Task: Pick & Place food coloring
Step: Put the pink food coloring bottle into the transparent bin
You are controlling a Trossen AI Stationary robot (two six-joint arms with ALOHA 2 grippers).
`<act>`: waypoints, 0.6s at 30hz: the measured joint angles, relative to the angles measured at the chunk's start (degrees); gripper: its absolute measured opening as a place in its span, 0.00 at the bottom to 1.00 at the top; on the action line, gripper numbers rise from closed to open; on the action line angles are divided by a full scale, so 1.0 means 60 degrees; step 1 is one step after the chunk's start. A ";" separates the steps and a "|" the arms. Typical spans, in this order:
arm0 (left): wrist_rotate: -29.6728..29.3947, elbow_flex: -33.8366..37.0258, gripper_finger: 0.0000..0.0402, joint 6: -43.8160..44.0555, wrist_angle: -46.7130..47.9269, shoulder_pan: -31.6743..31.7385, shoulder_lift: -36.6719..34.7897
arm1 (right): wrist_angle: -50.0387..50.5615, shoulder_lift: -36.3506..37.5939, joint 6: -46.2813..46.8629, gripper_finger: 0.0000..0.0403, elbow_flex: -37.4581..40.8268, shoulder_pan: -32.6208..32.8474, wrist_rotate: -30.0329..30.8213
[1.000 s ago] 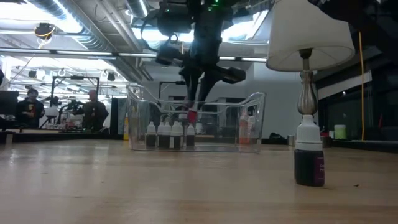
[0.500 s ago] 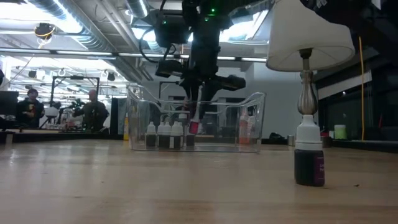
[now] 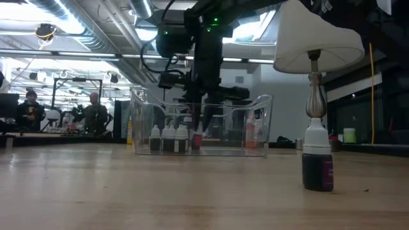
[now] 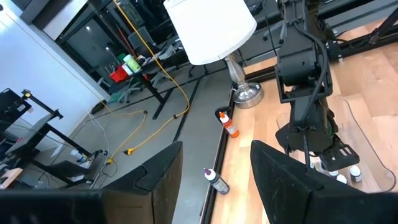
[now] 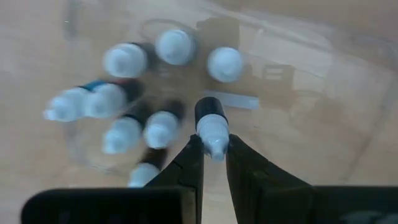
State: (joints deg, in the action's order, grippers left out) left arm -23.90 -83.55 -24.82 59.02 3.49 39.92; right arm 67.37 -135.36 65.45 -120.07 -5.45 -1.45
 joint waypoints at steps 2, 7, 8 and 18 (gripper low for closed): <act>0.0000 0.0003 0.46 0.0000 0.0000 -0.0001 0.0000 | -0.0164 -0.0070 -0.0016 0.13 -0.0005 -0.0003 -0.0078; 0.0000 0.0004 0.46 0.0000 0.0004 0.0000 0.0004 | -0.0327 -0.0176 -0.0091 0.13 -0.0004 -0.0022 -0.0092; 0.0000 0.0004 0.46 0.0000 0.0004 0.0000 0.0000 | -0.0298 -0.0177 -0.0135 0.13 -0.0002 -0.0022 -0.0095; 0.0001 0.0004 0.46 0.0008 0.0004 0.0000 0.0004 | -0.0373 -0.0177 -0.0207 0.21 -0.0004 -0.0062 -0.0088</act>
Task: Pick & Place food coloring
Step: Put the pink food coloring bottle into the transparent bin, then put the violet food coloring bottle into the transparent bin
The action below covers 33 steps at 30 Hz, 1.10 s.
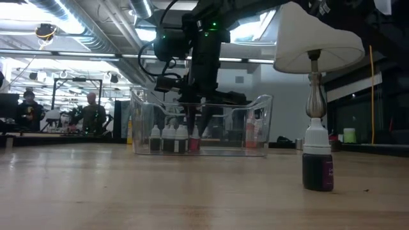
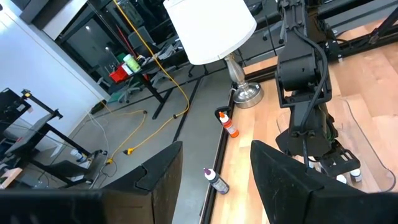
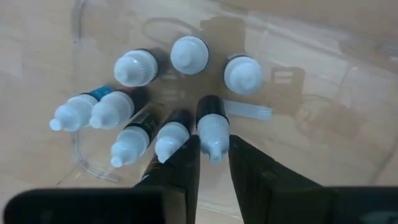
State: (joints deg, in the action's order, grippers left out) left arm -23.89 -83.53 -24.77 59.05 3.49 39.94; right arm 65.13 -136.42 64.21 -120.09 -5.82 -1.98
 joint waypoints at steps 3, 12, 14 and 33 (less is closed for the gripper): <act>0.0003 0.0000 0.46 0.0025 0.0008 0.0000 0.0000 | -0.0097 0.0000 -0.0003 0.22 0.0000 0.0000 0.0000; 0.0250 0.0000 0.46 0.0032 0.0015 0.0000 0.0000 | -0.0091 0.0000 -0.0290 0.23 -0.0022 0.0000 -0.0045; 0.0235 0.0000 0.46 0.0032 0.0015 0.0000 0.0000 | 0.0258 0.0012 -0.0408 0.23 -0.0200 0.0000 -0.0087; 0.0057 0.0007 0.46 0.0006 0.0029 0.0000 -0.0139 | 0.4109 0.1100 0.1598 0.23 -0.2116 0.2763 0.2588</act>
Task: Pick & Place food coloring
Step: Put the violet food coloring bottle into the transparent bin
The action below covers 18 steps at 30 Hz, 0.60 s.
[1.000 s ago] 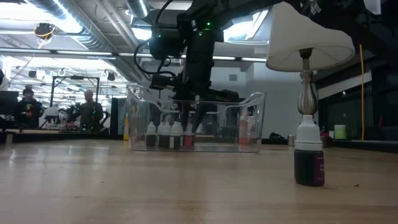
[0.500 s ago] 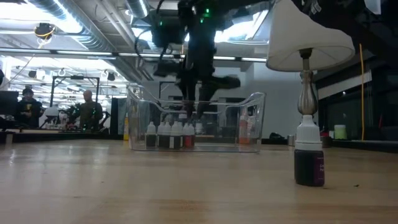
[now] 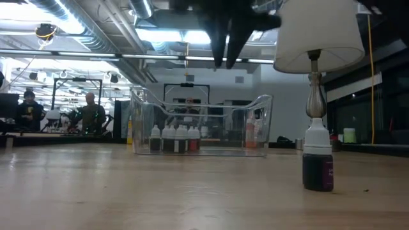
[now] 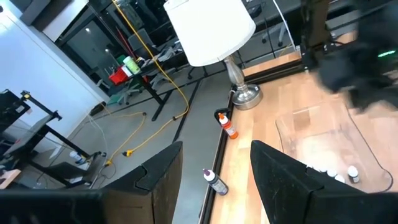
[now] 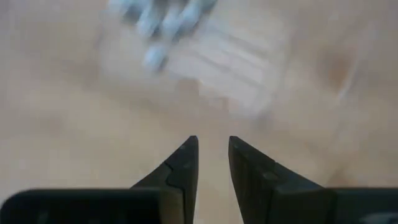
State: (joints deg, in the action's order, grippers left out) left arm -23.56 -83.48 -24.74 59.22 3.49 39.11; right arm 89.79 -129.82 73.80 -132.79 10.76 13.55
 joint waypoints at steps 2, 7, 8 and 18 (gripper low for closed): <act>-0.0134 0.0000 0.46 -0.0008 -0.0004 0.0000 -0.0021 | -0.0168 0.0011 0.0550 0.23 0.0000 0.0618 -0.0578; -0.0344 0.0000 0.46 -0.0007 -0.0004 0.0000 -0.0068 | -0.0012 -0.0028 0.3420 0.23 0.0006 0.1981 -0.1509; -0.0362 0.0000 0.46 -0.0007 -0.0004 0.0000 -0.0068 | 0.0017 -0.0029 0.3999 0.23 0.0007 0.2218 -0.1504; -0.0386 0.0000 0.46 0.0423 -0.0004 0.0000 -0.0058 | 0.0031 -0.0040 0.5137 0.23 0.0007 0.3492 -0.1346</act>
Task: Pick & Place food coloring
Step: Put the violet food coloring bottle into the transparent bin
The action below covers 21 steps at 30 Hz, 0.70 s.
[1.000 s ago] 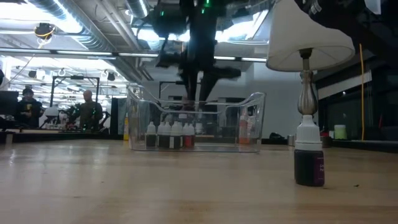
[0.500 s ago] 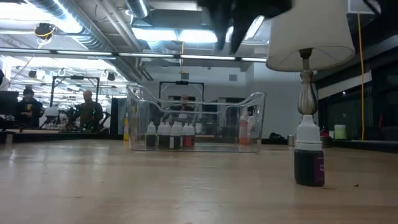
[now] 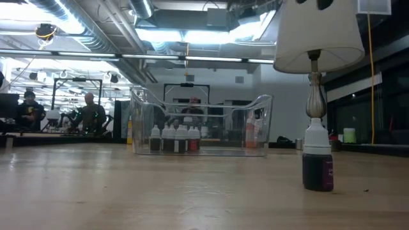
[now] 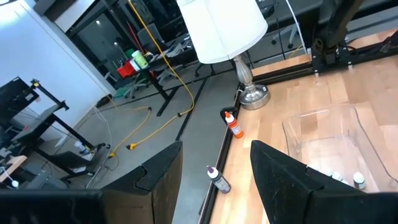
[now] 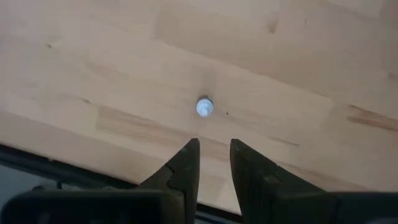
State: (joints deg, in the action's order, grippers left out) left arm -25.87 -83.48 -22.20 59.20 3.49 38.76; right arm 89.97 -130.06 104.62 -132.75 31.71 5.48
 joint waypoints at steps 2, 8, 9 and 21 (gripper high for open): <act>-0.0014 0.0000 0.46 0.0000 0.0000 0.0000 -0.0004 | -0.0045 0.0000 -0.0004 0.23 0.0000 0.0100 0.0000; -0.0244 0.0000 0.46 0.0544 -0.0004 0.0000 -0.0007 | -0.0328 -0.0004 0.0030 0.23 0.0000 0.0318 0.0051; -0.0253 0.0000 0.46 0.0710 -0.0004 0.0000 -0.0007 | -0.0329 -0.0004 0.0171 0.23 0.0000 0.0347 0.0142; -0.0251 0.0000 0.46 0.1353 0.0100 0.0000 -0.0007 | -0.1024 -0.0287 0.1519 0.44 0.0004 0.0604 0.0628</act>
State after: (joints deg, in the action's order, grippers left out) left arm -27.38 -83.48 -14.08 59.80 3.49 38.72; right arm 83.83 -131.78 113.73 -132.73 35.33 9.24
